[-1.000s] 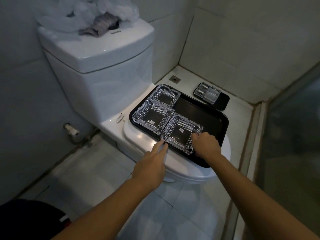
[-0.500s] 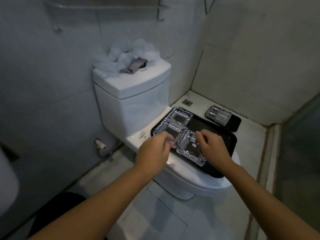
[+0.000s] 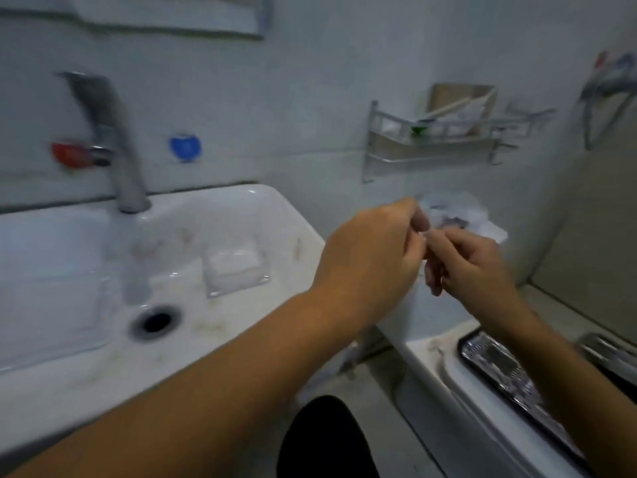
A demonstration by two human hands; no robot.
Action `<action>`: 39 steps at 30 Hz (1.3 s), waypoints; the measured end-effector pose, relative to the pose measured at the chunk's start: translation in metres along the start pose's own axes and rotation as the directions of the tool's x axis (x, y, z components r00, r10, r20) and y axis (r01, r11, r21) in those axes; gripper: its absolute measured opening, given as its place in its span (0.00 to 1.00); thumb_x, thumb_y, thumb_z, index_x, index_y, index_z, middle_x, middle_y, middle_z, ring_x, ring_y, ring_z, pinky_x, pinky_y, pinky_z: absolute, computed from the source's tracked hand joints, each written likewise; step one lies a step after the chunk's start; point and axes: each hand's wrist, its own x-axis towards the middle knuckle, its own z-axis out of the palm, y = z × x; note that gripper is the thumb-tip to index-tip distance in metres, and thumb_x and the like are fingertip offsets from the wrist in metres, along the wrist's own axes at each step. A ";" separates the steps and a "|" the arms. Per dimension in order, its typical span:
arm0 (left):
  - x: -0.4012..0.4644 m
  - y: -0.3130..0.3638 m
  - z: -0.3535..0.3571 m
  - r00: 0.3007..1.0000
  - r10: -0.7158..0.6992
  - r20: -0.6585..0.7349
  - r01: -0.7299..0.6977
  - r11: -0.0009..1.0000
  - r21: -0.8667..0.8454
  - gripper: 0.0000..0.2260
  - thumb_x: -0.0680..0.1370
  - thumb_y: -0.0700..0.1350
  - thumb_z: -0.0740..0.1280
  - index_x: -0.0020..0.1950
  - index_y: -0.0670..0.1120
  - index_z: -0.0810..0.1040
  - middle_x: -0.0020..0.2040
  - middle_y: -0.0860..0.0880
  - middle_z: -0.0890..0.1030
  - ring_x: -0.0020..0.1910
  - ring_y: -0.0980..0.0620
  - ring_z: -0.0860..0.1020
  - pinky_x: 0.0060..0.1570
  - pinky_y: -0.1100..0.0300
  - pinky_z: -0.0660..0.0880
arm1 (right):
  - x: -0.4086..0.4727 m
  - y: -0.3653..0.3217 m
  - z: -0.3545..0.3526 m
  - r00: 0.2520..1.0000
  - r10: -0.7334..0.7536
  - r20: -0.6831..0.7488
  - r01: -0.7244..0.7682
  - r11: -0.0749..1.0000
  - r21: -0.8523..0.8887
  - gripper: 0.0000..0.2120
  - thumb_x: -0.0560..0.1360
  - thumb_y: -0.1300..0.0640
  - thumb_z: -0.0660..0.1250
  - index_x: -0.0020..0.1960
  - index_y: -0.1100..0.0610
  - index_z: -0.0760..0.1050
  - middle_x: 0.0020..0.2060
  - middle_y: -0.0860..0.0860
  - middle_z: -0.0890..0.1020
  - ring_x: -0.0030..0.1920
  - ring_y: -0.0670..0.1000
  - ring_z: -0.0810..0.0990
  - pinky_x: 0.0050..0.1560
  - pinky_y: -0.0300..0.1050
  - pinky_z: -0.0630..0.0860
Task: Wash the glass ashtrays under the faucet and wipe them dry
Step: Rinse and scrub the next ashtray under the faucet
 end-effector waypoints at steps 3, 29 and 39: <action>-0.015 -0.033 -0.056 0.992 -0.106 -0.063 0.113 0.985 0.130 0.08 0.81 0.45 0.62 0.54 0.50 0.80 0.48 0.51 0.84 0.45 0.51 0.81 0.48 0.51 0.78 | 0.026 -0.041 0.043 0.997 -0.030 0.076 0.025 0.998 0.062 0.16 0.83 0.59 0.61 0.41 0.66 0.76 0.25 0.57 0.77 0.24 0.52 0.73 0.27 0.39 0.70; -0.042 -0.213 -0.096 0.623 -0.782 -0.021 0.750 0.589 0.302 0.10 0.79 0.45 0.67 0.57 0.41 0.74 0.50 0.45 0.76 0.53 0.43 0.78 0.43 0.61 0.68 | 0.130 -0.029 0.245 0.948 0.173 0.267 -0.054 0.914 -0.402 0.12 0.77 0.58 0.64 0.42 0.65 0.79 0.36 0.59 0.84 0.38 0.60 0.83 0.44 0.52 0.82; -0.059 -0.207 -0.141 0.586 -0.803 -0.111 0.798 0.547 0.253 0.11 0.78 0.45 0.68 0.38 0.45 0.71 0.35 0.45 0.77 0.30 0.50 0.79 0.25 0.64 0.74 | 0.101 -0.047 0.260 0.806 0.419 0.418 -0.268 0.888 -0.373 0.26 0.84 0.39 0.49 0.53 0.60 0.75 0.47 0.56 0.79 0.44 0.53 0.78 0.51 0.48 0.75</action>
